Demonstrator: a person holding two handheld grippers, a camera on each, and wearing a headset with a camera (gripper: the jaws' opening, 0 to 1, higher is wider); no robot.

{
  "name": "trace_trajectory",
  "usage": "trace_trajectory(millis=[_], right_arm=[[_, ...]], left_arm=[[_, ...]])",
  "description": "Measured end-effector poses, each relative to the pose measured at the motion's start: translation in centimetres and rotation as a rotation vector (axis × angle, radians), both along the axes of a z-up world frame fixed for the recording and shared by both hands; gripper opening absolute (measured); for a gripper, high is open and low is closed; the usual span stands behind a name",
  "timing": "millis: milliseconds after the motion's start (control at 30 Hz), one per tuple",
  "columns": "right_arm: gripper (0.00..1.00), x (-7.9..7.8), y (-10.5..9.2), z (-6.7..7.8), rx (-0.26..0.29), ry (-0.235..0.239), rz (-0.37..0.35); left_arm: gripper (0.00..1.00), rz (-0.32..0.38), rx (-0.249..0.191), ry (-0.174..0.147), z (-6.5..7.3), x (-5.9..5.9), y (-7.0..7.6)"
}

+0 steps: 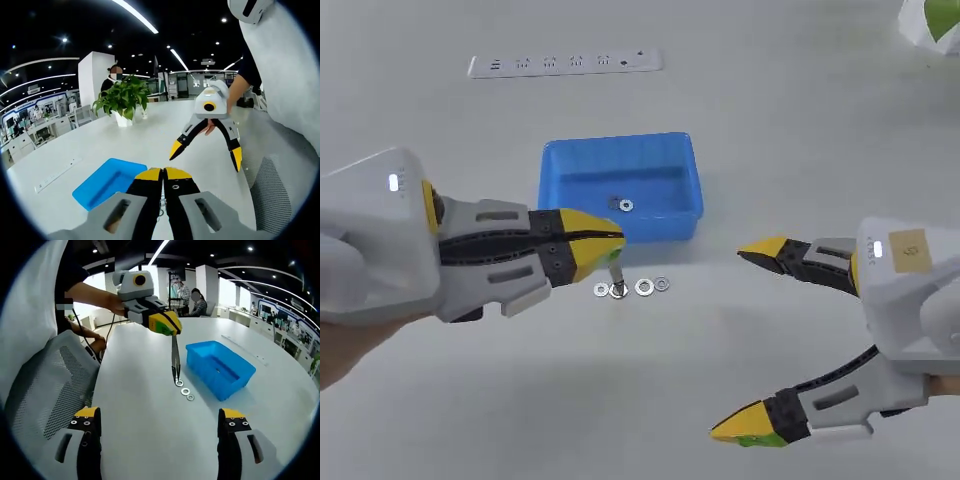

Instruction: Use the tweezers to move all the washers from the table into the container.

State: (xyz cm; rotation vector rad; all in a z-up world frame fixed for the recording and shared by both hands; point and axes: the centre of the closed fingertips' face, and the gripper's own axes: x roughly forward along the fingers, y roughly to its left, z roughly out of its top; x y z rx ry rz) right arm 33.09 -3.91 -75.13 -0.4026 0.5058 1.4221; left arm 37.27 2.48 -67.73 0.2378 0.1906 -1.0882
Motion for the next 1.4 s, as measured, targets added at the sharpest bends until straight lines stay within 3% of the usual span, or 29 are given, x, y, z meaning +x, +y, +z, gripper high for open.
trace_trajectory(millis=[333,500,600,767,833,1067,1333,1400], right_arm=[[0.96,0.1,0.0,-0.3,-0.001,0.023,0.001],[0.96,0.1,0.3,-0.4,0.000,0.029,0.002],[0.96,0.3,0.6,-0.3,0.005,0.034,0.003],[0.95,0.5,2.4,-0.1,0.033,0.060,0.040],[0.91,0.4,3.5,-0.1,0.031,0.056,0.092],[0.78,1.4,6.3,-0.6,0.021,0.059,0.155],[0.59,2.6,8.4,-1.6,0.007,0.074,0.174],[0.52,2.8,8.7,-2.0,-0.003,0.052,0.188]], left_arm=[[0.04,0.000,0.013,0.015,-1.0,0.3,-0.1],[0.04,0.008,0.004,0.021,-0.8,0.5,0.1],[0.04,0.016,-0.003,0.055,-0.8,0.5,0.3],[0.04,0.016,0.023,0.068,-0.9,0.4,0.6],[0.04,0.012,0.027,0.079,-1.0,0.4,0.6],[0.04,0.016,0.037,0.108,-1.0,0.5,0.5],[0.04,0.006,0.042,0.118,-1.1,0.4,0.4],[0.04,0.006,0.045,0.116,-1.1,0.4,0.5]])
